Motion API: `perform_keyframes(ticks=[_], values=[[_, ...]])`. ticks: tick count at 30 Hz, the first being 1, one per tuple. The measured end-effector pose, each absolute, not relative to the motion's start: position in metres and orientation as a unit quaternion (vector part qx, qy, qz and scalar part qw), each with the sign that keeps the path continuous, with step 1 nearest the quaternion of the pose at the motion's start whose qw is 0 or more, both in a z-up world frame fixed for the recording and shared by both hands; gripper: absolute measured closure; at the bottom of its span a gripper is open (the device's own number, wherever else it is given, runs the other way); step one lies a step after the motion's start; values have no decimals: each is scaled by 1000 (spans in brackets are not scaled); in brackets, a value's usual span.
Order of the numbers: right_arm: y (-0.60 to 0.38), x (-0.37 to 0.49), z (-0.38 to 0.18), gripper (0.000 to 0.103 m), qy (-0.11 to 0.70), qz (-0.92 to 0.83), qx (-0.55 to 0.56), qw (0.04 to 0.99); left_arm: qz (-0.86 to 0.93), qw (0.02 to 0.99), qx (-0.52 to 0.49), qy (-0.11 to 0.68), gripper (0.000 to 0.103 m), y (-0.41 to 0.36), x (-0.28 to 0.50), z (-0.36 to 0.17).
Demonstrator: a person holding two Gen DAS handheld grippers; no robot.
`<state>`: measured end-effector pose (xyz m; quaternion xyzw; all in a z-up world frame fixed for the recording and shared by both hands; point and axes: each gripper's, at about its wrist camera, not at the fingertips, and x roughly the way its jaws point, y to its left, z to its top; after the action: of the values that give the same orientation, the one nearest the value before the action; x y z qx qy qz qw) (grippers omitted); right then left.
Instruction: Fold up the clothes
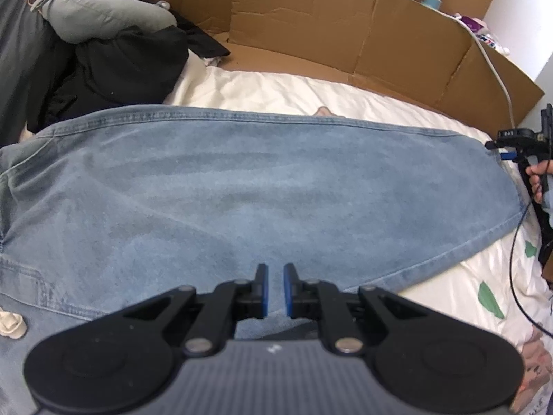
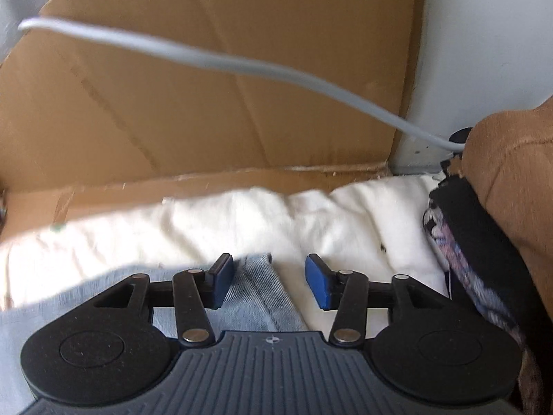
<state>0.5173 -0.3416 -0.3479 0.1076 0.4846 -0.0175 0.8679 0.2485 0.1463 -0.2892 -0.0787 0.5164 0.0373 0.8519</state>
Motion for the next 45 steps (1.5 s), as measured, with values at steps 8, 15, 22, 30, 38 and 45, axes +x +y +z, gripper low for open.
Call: perform_keyframes(ticks=[8, 15, 22, 30, 38, 45], values=[[-335, 493, -346, 81, 499, 22, 98, 861, 42, 845, -88, 526, 93, 146, 240, -298], [-329, 469, -316, 103, 435, 63, 65, 896, 45, 844, -92, 526, 93, 147, 238, -298], [-330, 475, -298, 103, 400, 34, 48, 915, 43, 845, -93, 525, 93, 146, 238, -298], [-351, 493, -319, 67, 447, 6, 119, 887, 46, 840, -97, 532, 93, 147, 235, -302], [-343, 533, -310, 59, 417, 5, 107, 902, 46, 839, -98, 533, 93, 147, 234, -305], [-330, 554, -328, 59, 421, 22, 73, 904, 46, 841, -98, 530, 93, 147, 236, -304]])
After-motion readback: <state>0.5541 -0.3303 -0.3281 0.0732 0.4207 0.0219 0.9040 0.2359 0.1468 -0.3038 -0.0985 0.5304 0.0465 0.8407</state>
